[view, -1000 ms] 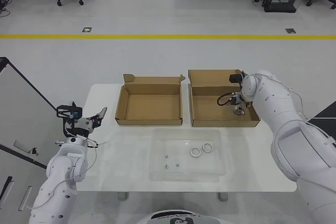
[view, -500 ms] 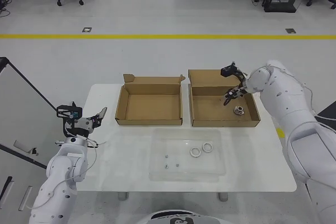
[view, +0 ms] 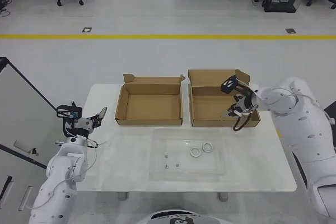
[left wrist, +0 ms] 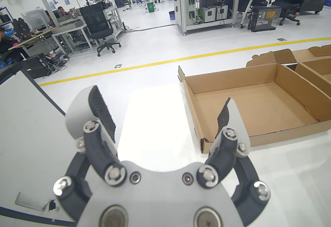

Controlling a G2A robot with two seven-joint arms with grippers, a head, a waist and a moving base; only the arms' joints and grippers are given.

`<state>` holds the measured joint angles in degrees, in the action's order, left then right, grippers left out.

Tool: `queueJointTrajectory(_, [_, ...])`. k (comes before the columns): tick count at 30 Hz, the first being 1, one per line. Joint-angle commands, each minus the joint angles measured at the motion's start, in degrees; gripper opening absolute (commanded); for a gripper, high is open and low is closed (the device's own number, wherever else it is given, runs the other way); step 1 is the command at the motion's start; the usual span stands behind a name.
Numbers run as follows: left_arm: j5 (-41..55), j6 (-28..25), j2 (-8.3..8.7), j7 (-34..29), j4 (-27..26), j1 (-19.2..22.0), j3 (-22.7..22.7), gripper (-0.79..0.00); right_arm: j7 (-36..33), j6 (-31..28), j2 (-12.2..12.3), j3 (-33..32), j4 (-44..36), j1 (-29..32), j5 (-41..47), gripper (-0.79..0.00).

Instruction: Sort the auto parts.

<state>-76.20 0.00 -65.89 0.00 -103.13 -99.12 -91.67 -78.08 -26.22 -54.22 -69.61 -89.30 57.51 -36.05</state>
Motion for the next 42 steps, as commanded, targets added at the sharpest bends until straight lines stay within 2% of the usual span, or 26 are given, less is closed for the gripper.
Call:
queueJointTrajectory(1, [0.00,0.00,0.00,0.00,0.00,0.00,0.00,0.000,0.38,-0.39,1.27,-0.43,-4.02,2.48,1.20,0.000])
queueJointTrajectory(6, [0.00,0.00,0.00,0.00,0.00,0.00,0.00,0.000,2.22,-2.23,5.56,0.86,-10.74,6.05,4.06,0.000])
queueJointTrajectory(13, [0.00,0.00,0.00,0.00,0.00,0.00,0.00,0.000,4.49,-4.50,10.43,4.57,-13.73,6.00,7.64,0.000])
queueJointTrajectory(24, [0.00,0.00,0.00,0.00,0.00,0.00,0.00,0.000,4.59,-4.59,10.63,4.55,-13.58,5.89,7.77,0.000])
queueJointTrajectory(28, [0.00,0.00,0.00,0.00,0.00,0.00,0.00,0.000,7.57,-7.56,10.87,5.21,-18.88,6.13,3.58,0.000])
queueJointTrajectory(34, [0.00,0.00,0.00,0.00,0.00,0.00,0.00,0.000,13.18,-13.19,13.27,13.48,-27.15,3.76,-6.93,0.000])
queueJointTrajectory(38, [0.00,0.00,0.00,0.00,0.00,0.00,0.00,0.000,15.69,-15.71,15.26,22.73,-29.17,-1.64,-12.03,0.000])
queueJointTrajectory(42, [0.00,0.00,0.00,0.00,0.00,0.00,0.00,0.000,15.92,-15.94,16.18,31.40,-28.56,-8.20,-12.77,0.000])
